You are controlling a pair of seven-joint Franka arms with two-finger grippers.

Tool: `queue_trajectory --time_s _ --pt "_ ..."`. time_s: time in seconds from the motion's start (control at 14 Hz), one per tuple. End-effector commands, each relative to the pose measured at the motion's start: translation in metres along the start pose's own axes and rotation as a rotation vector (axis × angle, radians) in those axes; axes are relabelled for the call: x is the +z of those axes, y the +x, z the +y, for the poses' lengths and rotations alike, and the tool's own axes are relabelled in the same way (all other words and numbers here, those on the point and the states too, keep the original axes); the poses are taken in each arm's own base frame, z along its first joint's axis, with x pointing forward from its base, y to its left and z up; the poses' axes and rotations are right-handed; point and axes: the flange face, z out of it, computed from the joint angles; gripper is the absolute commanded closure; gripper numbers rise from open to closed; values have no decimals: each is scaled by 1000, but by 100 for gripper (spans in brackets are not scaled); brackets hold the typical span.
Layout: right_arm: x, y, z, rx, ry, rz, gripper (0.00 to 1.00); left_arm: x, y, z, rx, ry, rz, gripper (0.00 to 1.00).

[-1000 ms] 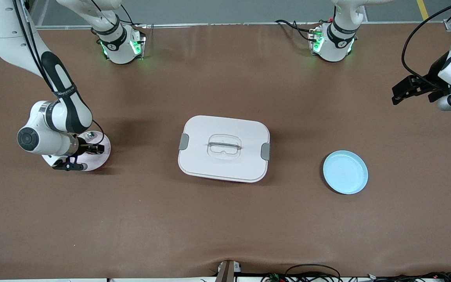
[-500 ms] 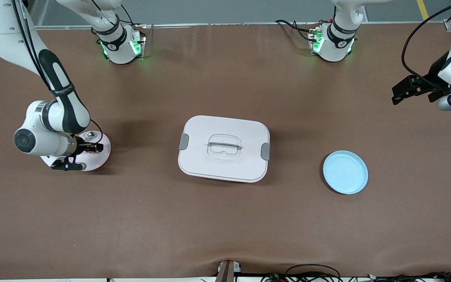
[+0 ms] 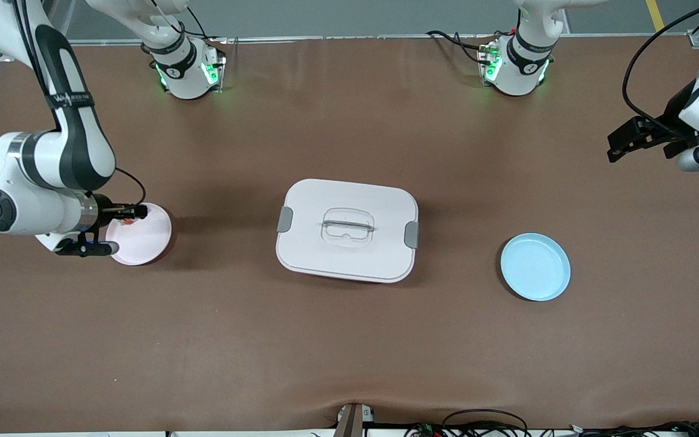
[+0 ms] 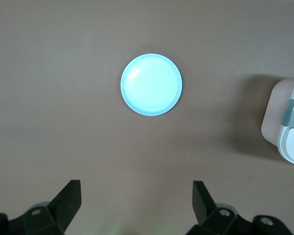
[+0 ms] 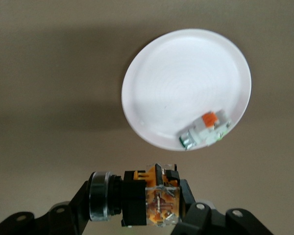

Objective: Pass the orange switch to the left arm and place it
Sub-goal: 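Lift the switch with the right gripper and carry it over the box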

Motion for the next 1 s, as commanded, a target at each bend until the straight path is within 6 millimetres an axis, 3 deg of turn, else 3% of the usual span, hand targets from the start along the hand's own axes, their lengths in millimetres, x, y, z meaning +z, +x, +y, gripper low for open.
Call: queue_trajectory --time_s 0.0,0.21,0.36,0.5,0.93 --pt "-40 -21 -50 82 -50 -40 79 -4 -3 -1 21 -1 -4 0" --pt "-73 -47 -137 198 -111 -44 80 -2 -4 -1 21 0 -8 0" --pt "-79 -67 -204 279 -138 -6 80 -2 -4 -1 18 -3 -9 0" --pt "-81 -92 -271 369 -43 -34 82 2 -4 1 19 -12 -18 0" --pt "-88 -115 -414 605 272 -139 82 9 -9 11 39 -12 -36 0"
